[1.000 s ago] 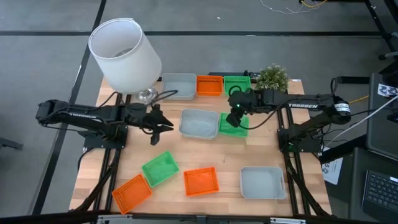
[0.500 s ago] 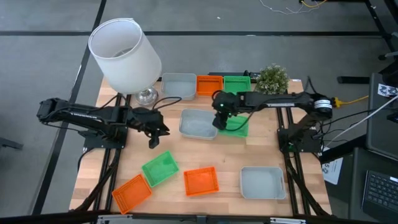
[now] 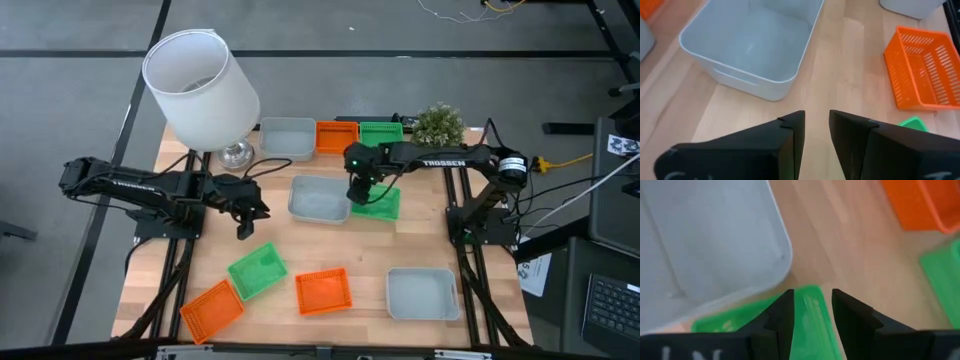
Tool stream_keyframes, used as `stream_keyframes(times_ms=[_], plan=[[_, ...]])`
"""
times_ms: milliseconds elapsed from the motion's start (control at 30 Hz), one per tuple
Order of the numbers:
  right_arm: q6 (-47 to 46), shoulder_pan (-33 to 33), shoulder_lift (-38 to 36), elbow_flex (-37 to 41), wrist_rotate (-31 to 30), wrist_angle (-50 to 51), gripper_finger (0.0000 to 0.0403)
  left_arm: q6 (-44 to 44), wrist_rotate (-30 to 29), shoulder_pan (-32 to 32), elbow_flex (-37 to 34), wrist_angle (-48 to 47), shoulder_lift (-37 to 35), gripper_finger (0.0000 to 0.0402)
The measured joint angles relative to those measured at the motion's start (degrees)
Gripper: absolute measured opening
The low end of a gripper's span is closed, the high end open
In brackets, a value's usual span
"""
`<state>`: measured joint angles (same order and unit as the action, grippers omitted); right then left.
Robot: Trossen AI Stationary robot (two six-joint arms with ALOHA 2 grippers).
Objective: Stack baskets by color
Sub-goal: Stack the middle green bin on top of the top green bin
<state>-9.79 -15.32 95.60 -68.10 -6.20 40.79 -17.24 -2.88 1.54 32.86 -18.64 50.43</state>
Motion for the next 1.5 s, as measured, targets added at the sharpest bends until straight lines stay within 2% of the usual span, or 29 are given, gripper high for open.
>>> stream_keyframes(times_ms=[133, 200, 300, 467, 633, 767, 967, 1067, 1167, 1233, 1367, 1500], plan=[[-0.1, 0.4, -0.4, 0.0, -0.3, 7.3, 0.0132, 1.1, -1.7, 0.0, 0.0, 0.0, 0.0, 0.0080], [0.1, 0.3, -0.4, 0.0, -2.7, 10.3, 0.0132, 1.1, -2.1, 0.0, 0.0, 0.0, 0.0, 0.0080], [1.3, 0.3, -0.4, 0.0, -5.0, 11.2, 0.0132, 1.1, -2.2, 0.0, 0.0, 0.0, 0.0, 0.0080], [4.4, -0.2, -0.1, 0.0, -3.1, 11.5, 0.0132, 1.0, -2.2, 0.0, 0.0, 0.0, 0.0, 0.0080], [7.0, -0.3, -0.1, 3.7, -2.8, 8.8, 0.0132, 1.0, -2.2, 0.0, 0.0, 0.0, 0.0, 0.0080], [7.3, -0.3, -0.1, 7.7, -6.0, 5.1, 0.0132, 0.9, -2.2, 0.0, 0.0, 0.0, 0.0, 0.0080], [9.3, -0.5, -0.1, 11.2, -4.1, 0.2, 0.0130, 0.9, -2.2, 0.0, 0.0, 0.0, 0.0, 0.0080], [10.2, -0.8, -0.1, 12.6, -2.1, -0.8, 0.0111, 0.9, -2.6, 0.0, 0.0, 0.0, 0.1, 0.0080], [8.6, -1.0, -0.1, 12.9, -1.8, -0.2, 0.0051, 0.9, -4.1, 0.0, 0.0, 0.0, 0.1, 0.0080], [8.7, -1.0, -0.1, 11.7, -1.8, 1.0, 0.0015, 0.9, -5.6, 0.0, 0.0, 0.0, 0.1, 0.0080], [9.2, -0.9, -0.1, 4.1, -3.5, 9.5, 0.0004, 0.9, -6.6, 0.0, 0.0, 0.0, 0.1, 0.0080], [13.9, -1.2, -0.1, -7.9, -14.5, 21.4, 0.0002, 0.9, -6.7, 0.0, 0.0, 0.0, 0.1, 0.0080]])
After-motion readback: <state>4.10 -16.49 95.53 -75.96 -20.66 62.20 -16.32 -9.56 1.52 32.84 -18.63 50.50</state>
